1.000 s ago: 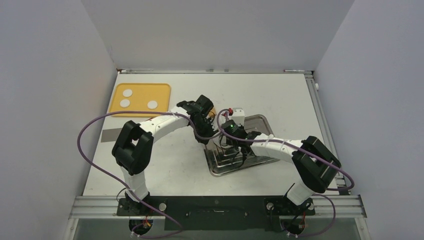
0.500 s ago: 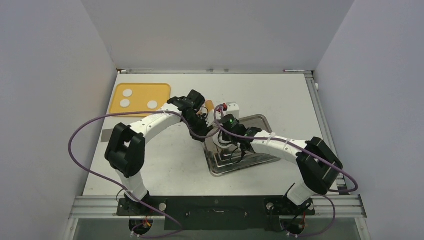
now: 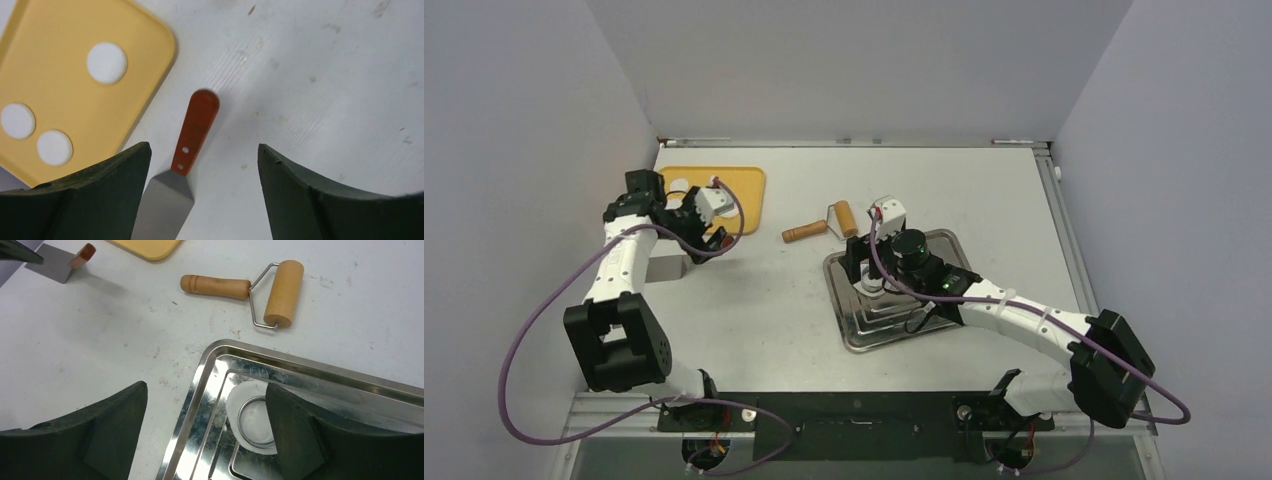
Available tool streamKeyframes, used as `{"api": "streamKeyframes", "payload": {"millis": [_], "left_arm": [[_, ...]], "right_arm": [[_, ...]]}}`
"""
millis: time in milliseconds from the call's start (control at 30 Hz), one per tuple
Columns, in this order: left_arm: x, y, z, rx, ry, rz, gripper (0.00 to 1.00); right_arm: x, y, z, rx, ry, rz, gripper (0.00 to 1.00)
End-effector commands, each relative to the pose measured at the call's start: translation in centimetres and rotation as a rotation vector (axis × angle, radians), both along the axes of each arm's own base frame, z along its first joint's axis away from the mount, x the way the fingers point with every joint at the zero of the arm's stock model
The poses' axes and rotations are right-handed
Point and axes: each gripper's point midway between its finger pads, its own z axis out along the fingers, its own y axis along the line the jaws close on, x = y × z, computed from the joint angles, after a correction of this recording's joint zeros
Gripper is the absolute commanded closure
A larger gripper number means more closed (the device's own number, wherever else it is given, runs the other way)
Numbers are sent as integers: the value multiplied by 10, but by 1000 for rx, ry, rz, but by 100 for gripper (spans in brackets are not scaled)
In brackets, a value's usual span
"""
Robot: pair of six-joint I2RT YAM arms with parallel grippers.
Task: Roll out the dumpling wrappers from the dough
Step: Pick up the spatula from the center of the board.
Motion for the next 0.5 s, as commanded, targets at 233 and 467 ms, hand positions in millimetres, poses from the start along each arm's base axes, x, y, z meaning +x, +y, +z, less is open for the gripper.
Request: {"api": "streamKeyframes", "payload": {"millis": [233, 467], "left_arm": [[38, 51, -73, 34, -149, -294, 22], [38, 61, -109, 68, -91, -286, 22]], "right_arm": [[-30, 14, 32, 130, -149, 177, 15], [-31, 10, 25, 117, -146, 163, 15]]}}
